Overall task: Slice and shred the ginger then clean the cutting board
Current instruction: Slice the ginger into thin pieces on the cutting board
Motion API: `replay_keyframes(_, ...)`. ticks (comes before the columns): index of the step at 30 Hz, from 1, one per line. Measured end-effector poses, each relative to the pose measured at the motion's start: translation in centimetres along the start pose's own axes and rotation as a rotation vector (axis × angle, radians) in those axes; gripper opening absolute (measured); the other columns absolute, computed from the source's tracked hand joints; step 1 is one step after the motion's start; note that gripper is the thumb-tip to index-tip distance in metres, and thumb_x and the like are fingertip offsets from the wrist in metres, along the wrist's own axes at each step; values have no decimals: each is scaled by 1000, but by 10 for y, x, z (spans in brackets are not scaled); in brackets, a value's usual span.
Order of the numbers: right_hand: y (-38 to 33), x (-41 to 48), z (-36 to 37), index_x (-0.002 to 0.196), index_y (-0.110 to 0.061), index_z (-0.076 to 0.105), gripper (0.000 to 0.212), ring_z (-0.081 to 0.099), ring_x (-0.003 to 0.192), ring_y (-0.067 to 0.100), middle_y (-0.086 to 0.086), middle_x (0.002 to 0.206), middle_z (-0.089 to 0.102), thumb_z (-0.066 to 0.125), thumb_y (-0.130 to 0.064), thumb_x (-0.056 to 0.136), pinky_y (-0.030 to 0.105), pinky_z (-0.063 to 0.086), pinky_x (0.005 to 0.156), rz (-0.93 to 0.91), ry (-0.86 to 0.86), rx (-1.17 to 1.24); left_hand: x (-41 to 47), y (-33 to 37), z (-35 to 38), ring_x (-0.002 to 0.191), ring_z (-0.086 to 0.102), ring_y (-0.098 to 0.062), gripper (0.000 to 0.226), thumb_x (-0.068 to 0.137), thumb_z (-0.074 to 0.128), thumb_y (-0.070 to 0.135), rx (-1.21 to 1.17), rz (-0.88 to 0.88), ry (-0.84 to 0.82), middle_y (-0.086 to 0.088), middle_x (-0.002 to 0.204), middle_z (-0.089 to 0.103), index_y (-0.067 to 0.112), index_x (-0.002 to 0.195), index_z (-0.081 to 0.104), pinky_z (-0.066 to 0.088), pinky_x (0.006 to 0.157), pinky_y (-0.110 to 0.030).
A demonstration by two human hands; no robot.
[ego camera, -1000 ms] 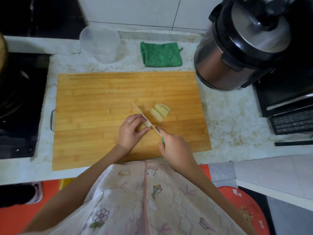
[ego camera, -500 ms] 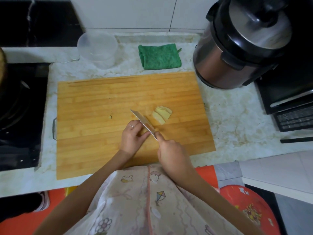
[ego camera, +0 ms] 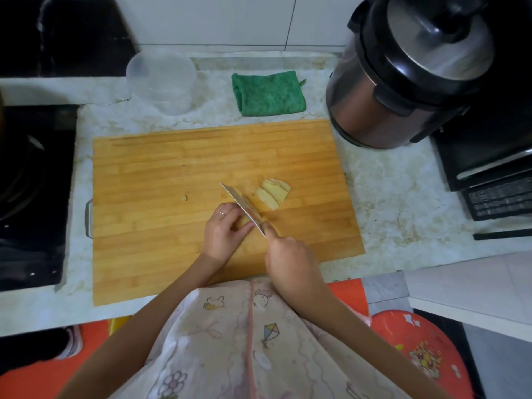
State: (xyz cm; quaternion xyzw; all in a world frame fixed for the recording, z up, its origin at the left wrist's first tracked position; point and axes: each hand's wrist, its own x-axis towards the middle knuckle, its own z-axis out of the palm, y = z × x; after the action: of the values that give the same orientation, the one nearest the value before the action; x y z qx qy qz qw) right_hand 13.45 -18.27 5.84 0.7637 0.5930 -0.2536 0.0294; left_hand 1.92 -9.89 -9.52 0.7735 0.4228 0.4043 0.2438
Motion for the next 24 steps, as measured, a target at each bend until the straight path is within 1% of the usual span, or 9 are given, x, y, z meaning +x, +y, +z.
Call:
replay_keyframes(4,1,1,2,149,-24,20,59,63,91,29,12,96,65,38,-7,96,33,39,66,10,-18,36,0,1,-1,87,56,-18,47,91,58,45,-7,0,10,-10,81,65,0,82,68,41,81,-17)
replay_keyframes(9,4,2,2,149,-22,21,58,62,91,30,13,95,64,38,-9,95,31,36,65,-10,-8,63,1,2,-1,87,56,-17,48,90,59,45,-20,-3,24,-10,79,66,-1,81,68,36,87,-8)
replay_keyframes(15,8,2,2,149,-22,23,59,61,90,31,15,94,64,40,-10,94,31,35,65,-22,-12,107,0,0,0,90,58,-15,45,88,63,43,-48,-5,30,-9,81,67,-2,81,69,40,89,-10)
replay_keyframes(21,9,4,7,148,-24,24,58,62,88,32,15,92,65,41,-11,94,34,42,67,-28,-15,98,0,0,0,89,58,-16,48,89,61,45,-62,1,51,-10,80,67,-2,80,69,40,87,-11)
replay_keyframes(24,10,3,9,149,-23,24,59,62,85,32,16,88,64,42,-9,93,34,40,64,-25,-1,96,1,1,1,89,57,-16,45,88,62,42,-61,8,53,-11,80,67,-2,80,69,40,87,-11)
